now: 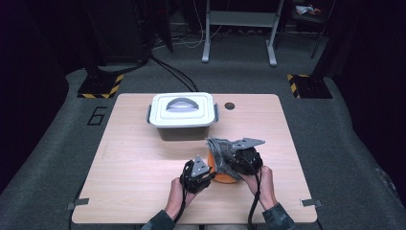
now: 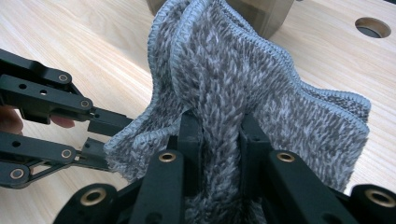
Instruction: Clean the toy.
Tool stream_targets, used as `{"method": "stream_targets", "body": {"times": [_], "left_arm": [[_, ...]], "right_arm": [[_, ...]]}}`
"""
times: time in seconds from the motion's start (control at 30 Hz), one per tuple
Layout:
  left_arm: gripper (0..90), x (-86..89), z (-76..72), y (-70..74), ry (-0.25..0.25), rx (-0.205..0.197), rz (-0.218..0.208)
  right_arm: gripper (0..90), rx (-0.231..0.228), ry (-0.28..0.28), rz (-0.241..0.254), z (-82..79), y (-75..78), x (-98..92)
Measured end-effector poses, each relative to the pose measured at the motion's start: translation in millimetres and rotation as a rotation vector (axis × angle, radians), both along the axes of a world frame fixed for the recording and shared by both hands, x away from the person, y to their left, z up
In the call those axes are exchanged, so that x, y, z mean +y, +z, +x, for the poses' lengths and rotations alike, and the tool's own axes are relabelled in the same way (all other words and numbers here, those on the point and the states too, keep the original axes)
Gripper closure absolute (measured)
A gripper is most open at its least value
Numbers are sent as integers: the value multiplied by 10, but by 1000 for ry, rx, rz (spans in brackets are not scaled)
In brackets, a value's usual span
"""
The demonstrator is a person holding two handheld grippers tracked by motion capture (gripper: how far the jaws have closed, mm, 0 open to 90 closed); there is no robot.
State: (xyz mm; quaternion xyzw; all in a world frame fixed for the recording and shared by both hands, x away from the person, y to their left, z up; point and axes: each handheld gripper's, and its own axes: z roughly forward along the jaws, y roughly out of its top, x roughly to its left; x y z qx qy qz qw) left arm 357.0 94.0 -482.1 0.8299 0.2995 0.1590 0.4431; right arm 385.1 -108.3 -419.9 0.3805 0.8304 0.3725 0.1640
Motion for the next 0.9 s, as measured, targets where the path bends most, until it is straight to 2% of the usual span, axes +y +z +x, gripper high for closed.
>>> {"method": "stream_targets", "body": {"times": [0.27, 0.9], "left_arm": [[765, 12, 5, -17, 3, -3, -12], [762, 19, 8, -30, 5, 14, -17]], "right_arm": [[749, 0, -3, 6, 6, 2, -57], [747, 13, -74, 10, 8, -36, -310]]}}
